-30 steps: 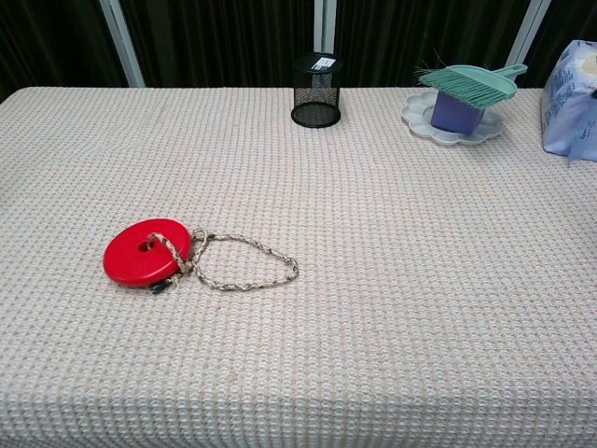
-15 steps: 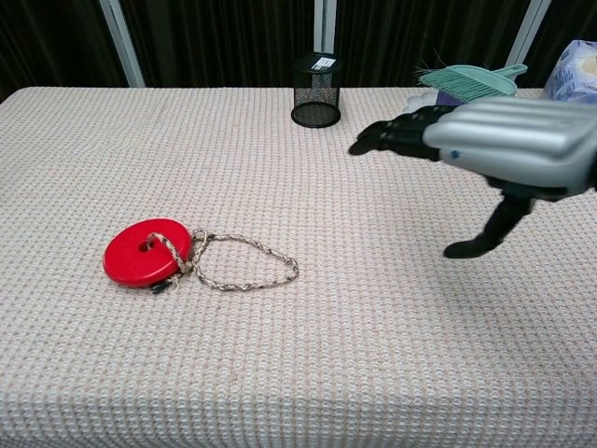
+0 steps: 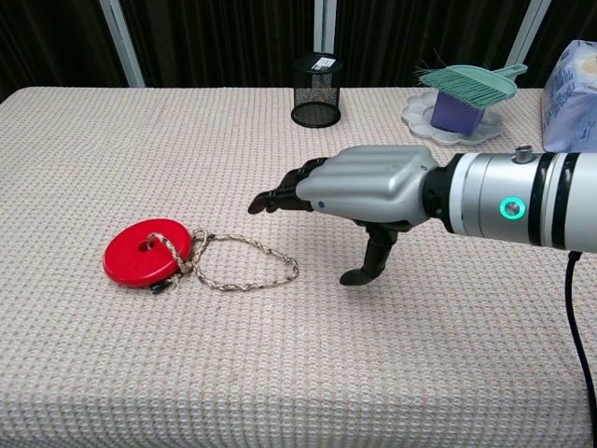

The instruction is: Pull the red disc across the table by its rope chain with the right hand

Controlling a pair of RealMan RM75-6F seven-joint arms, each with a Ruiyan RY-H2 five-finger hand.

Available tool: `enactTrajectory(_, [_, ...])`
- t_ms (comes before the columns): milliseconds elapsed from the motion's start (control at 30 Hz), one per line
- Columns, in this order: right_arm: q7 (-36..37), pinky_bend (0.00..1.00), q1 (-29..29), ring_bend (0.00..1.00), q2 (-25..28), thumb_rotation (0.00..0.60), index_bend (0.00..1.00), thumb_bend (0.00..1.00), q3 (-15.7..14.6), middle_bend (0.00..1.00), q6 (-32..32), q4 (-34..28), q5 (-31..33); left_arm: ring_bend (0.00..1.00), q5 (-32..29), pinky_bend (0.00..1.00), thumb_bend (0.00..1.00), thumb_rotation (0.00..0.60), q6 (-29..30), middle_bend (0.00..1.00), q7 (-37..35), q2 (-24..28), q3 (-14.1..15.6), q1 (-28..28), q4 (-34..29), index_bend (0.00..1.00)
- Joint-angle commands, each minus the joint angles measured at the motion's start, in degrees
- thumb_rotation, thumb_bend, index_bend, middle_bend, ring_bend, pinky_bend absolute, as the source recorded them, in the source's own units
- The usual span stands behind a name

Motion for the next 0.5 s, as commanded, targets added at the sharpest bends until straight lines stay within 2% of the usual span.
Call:
enactTrajectory(33, [0.0, 0.0, 1.5, 0.0, -1.0, 0.6, 0.0, 0.17, -0.7, 0.13, -0.8, 1.0, 1.4, 0.04, -0.1, 0.13, 0.0, 0.6, 0.0, 0.1, -0.1, 0.0, 0.0, 0.1, 0.1, 0.13])
enactTrajectory(200, [1.0, 0.0, 3.2, 0.0, -1.9, 0.6, 0.0, 0.18, -1.5, 0.19, -1.2, 2.0, 2.3, 0.04, -0.3, 0.13, 0.0, 0.6, 0.1, 0.1, -0.5, -0.1, 0.1, 0.3, 0.5, 0.13])
enactTrajectory(500, [2.4, 0.0, 5.4, 0.0, -2.8, 0.6, 0.0, 0.19, -3.3, 0.22, -1.4, 3.4, 2.7, 0.04, -0.4, 0.13, 0.0, 0.6, 0.4, 0.1, -1.3, 0.1, 0.0, 0.7, 1.1, 0.13])
